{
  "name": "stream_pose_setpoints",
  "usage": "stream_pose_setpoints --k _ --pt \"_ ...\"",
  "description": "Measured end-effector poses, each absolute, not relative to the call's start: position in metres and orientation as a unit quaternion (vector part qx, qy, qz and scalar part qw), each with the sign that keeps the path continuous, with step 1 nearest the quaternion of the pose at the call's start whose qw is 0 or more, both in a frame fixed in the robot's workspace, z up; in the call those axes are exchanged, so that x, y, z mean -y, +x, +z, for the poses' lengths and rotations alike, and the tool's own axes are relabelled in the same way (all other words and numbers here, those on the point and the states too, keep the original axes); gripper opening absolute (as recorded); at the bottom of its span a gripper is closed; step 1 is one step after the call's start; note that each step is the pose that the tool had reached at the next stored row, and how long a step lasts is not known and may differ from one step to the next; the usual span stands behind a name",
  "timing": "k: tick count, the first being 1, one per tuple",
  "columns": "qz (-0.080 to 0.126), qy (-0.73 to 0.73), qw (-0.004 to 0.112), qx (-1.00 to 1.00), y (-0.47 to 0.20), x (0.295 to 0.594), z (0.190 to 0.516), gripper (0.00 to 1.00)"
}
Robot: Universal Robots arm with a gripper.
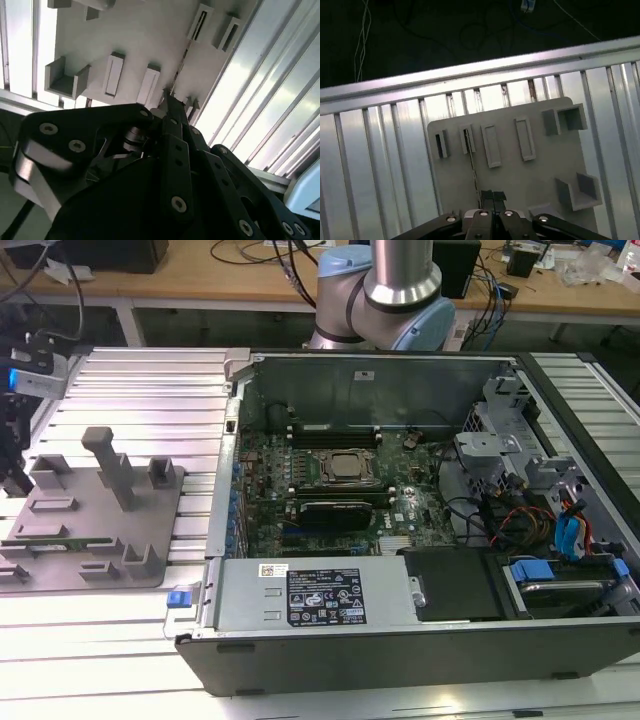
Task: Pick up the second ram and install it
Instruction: 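Pick up the second ram and move it above second insertion slot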
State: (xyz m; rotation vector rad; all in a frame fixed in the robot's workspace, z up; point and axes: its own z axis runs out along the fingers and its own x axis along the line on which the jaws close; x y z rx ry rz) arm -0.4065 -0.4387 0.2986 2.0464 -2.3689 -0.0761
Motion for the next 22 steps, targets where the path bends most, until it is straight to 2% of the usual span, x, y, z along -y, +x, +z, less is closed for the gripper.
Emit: stream_pose_setpoints --k 22 --pt "-0.021 0.665 0.008 0.746 -0.407 0.443 0.258 0.08"
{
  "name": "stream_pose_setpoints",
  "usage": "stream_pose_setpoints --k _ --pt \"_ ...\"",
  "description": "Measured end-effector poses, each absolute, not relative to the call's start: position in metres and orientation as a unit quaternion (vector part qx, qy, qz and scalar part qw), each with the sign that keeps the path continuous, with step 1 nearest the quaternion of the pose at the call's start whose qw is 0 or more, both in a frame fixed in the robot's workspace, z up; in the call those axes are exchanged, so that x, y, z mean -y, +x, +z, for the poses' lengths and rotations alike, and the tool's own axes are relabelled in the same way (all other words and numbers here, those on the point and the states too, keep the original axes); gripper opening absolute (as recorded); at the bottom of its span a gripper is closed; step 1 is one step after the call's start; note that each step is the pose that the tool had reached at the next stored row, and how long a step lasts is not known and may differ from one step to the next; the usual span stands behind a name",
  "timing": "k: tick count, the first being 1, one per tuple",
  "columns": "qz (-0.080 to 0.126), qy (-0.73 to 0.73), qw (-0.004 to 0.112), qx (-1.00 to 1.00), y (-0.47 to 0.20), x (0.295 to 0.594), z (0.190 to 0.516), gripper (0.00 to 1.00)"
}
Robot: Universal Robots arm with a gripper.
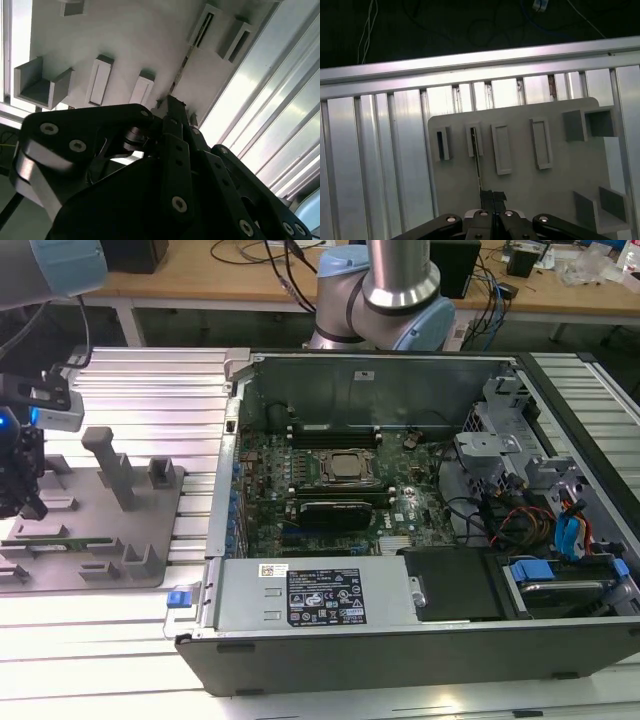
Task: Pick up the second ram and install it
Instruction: 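Pick up the second ram and move it above second insertion slot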
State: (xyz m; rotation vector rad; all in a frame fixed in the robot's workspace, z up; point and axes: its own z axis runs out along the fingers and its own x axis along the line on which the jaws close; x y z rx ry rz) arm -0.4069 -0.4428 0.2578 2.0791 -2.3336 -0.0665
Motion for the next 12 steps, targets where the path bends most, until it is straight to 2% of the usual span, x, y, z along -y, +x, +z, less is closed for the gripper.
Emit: stream_pose_setpoints --k 12 --pt "-0.018 0.706 0.010 0.708 -0.409 0.449 0.241 0.08"
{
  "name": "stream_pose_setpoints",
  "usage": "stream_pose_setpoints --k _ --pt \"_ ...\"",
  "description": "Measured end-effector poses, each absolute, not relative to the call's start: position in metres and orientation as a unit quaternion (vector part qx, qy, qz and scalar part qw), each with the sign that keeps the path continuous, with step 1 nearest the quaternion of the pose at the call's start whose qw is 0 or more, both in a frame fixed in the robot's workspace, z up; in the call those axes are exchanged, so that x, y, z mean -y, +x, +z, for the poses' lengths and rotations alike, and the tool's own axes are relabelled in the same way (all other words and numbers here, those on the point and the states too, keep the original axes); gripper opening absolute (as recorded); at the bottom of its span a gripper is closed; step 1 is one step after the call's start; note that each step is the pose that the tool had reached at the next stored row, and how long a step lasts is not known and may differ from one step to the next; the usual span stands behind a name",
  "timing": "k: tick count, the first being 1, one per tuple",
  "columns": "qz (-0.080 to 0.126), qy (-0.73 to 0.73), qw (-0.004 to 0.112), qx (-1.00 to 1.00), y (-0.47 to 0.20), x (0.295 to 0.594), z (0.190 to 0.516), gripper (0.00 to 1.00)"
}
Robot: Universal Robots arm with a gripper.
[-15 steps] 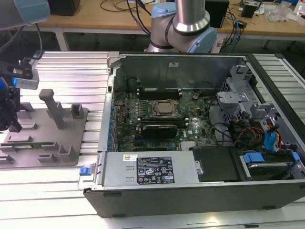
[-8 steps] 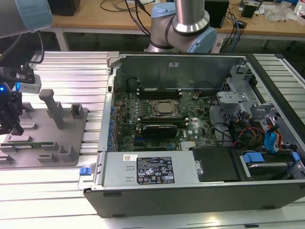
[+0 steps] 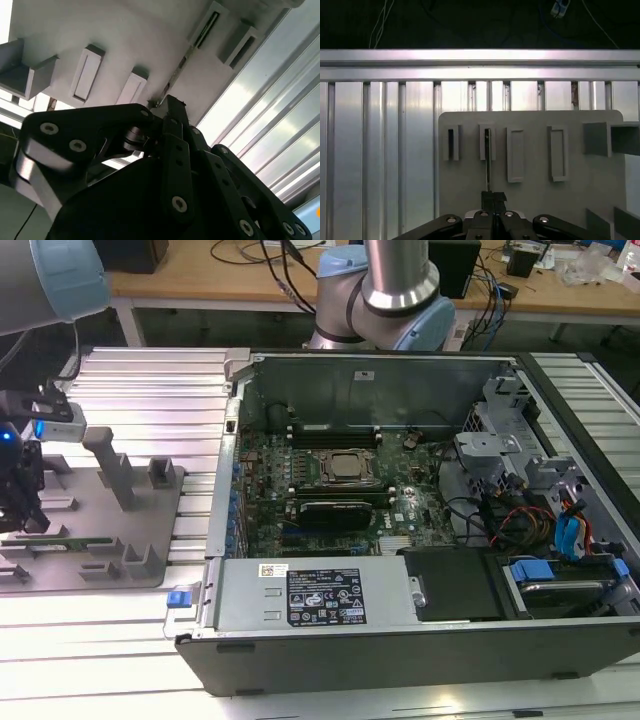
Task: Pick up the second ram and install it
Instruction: 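Pick up the second ram and move it above second insertion slot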
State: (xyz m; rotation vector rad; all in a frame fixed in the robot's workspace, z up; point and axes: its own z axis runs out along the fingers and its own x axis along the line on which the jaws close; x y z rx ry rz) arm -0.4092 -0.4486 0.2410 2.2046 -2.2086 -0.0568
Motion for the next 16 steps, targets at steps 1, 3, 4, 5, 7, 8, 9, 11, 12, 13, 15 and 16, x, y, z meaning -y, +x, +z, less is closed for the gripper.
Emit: stream_pose_setpoints --k 1,3,4,5,7,8,9,11,12,13,15,16 --pt "-0.017 0.707 0.009 0.707 -0.410 0.449 0.240 0.08" --pt "-0.015 0.709 0.007 0.705 -0.410 0.449 0.238 0.08" --pt "-0.014 0.710 0.006 0.704 -0.411 0.449 0.236 0.08" --pt "-0.013 0.711 0.006 0.703 -0.411 0.449 0.235 0.08" --pt "-0.011 0.713 0.004 0.701 -0.414 0.449 0.232 0.08" --pt "-0.010 0.715 0.003 0.699 -0.415 0.449 0.231 0.08" --pt "-0.010 0.716 0.002 0.698 -0.416 0.449 0.230 0.08" --pt "-0.008 0.717 0.001 0.697 -0.418 0.449 0.228 0.08" --pt "-0.008 0.719 0.001 0.695 -0.419 0.449 0.226 0.08" --pt "-0.008 0.719 0.001 0.695 -0.419 0.449 0.226 0.08" --pt "-0.008 0.718 0.001 0.695 -0.419 0.449 0.226 0.08" --pt "-0.008 0.718 0.001 0.695 -0.419 0.449 0.226 0.08"
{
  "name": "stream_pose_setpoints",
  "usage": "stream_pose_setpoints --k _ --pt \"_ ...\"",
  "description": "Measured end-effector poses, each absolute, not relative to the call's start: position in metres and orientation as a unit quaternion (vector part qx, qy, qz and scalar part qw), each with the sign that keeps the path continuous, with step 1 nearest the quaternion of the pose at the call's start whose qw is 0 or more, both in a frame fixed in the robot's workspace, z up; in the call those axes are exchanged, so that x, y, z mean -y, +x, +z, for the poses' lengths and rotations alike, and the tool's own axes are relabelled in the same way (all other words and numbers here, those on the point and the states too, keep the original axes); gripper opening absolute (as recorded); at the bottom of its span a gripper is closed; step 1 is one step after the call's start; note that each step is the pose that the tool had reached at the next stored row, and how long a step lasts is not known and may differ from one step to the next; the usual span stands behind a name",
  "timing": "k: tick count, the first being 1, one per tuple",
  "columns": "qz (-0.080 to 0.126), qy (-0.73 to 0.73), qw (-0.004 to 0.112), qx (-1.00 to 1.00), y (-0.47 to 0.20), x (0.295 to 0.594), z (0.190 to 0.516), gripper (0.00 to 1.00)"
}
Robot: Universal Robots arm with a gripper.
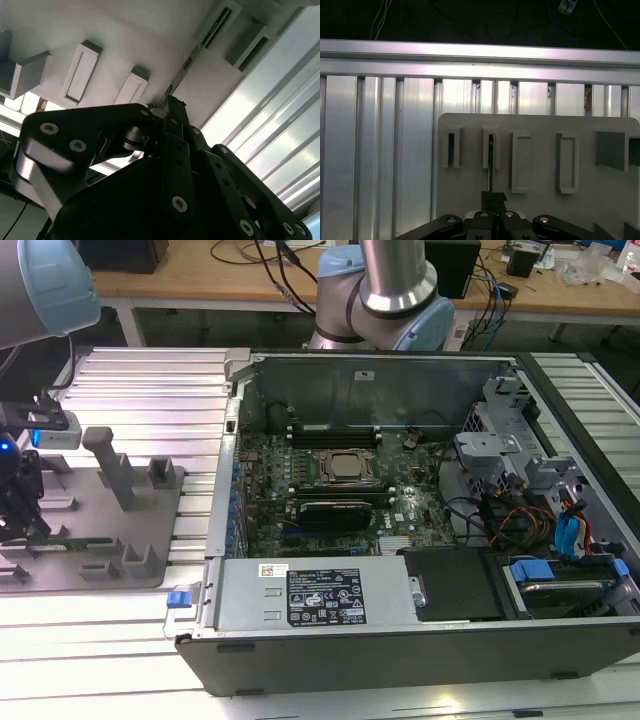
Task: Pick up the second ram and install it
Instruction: 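Pick up the second ram and move it above second insertion slot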
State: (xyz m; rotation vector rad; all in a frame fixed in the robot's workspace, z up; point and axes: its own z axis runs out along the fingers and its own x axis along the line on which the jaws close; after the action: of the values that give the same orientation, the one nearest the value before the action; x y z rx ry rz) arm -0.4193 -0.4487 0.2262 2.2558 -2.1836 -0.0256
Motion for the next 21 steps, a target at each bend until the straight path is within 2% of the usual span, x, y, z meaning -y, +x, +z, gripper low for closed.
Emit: stream_pose_setpoints --k 2,5,6,7,21 --pt "-0.008 0.718 0.001 0.696 -0.419 0.449 0.226 0.09" --pt "-0.008 0.718 0.001 0.695 -0.419 0.449 0.226 0.27" --pt "-0.008 0.718 0.001 0.696 -0.419 0.449 0.226 0.27" --pt "-0.008 0.718 0.001 0.695 -0.419 0.449 0.226 0.34" --pt "-0.004 0.719 -0.003 0.695 -0.421 0.449 0.208 0.34"
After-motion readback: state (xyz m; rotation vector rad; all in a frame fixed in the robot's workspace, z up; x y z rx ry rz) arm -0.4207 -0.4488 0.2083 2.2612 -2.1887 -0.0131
